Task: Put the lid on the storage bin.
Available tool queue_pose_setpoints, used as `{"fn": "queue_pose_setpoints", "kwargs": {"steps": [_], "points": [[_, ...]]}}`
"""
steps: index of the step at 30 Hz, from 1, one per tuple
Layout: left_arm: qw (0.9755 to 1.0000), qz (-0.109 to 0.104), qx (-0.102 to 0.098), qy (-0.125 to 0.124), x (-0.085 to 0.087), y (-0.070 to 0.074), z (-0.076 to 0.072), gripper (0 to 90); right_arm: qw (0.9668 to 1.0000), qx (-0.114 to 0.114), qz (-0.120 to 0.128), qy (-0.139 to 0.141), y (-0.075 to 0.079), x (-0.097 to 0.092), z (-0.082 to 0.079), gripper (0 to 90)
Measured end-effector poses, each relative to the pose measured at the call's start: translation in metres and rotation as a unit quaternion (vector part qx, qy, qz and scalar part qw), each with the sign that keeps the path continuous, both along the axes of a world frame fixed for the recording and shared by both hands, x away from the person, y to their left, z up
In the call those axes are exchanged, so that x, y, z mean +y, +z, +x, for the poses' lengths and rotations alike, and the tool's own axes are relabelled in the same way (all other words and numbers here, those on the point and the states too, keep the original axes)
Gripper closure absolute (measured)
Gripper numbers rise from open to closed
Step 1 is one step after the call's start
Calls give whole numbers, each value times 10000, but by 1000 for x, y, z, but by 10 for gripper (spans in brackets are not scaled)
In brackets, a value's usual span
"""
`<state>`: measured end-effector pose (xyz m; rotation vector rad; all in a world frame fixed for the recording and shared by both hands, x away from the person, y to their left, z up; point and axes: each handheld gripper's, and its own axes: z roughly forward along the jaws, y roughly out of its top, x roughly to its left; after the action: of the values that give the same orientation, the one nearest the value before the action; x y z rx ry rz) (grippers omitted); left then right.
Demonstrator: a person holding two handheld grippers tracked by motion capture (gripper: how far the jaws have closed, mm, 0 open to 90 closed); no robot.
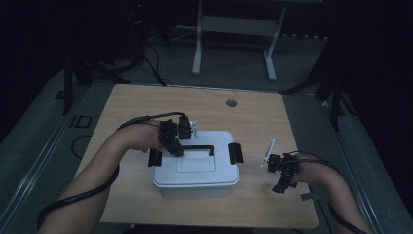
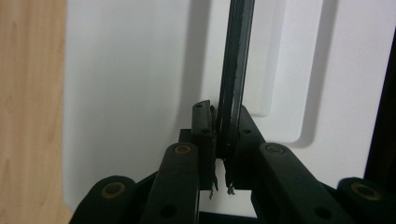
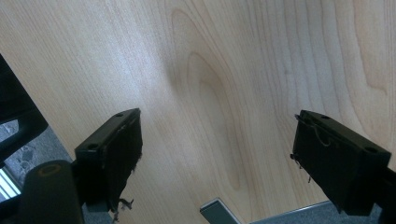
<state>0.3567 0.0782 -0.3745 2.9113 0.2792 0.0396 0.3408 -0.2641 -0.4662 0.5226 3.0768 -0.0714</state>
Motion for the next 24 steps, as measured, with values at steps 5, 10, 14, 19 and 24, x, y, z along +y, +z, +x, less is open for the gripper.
{"fn": "queue_pose_setpoints", "kwargs": {"steps": [5,10,14,19,24], "points": [[9997,117,-209,-3,-1,1,-1,717,10000,4,-15,-26,-1,0,0,154],[9992,162,-336,170,1,5,3,465,10000,4,5,9,-1,2,0,154],[9985,93,-412,349,7,9,4,297,10000,12,0,22,-2,3,1,154],[9979,135,-446,457,15,10,4,176,10000,15,-3,26,-3,3,1,154],[9980,-132,-413,468,27,12,1,22,10000,15,5,-4,-4,2,0,154]]}}
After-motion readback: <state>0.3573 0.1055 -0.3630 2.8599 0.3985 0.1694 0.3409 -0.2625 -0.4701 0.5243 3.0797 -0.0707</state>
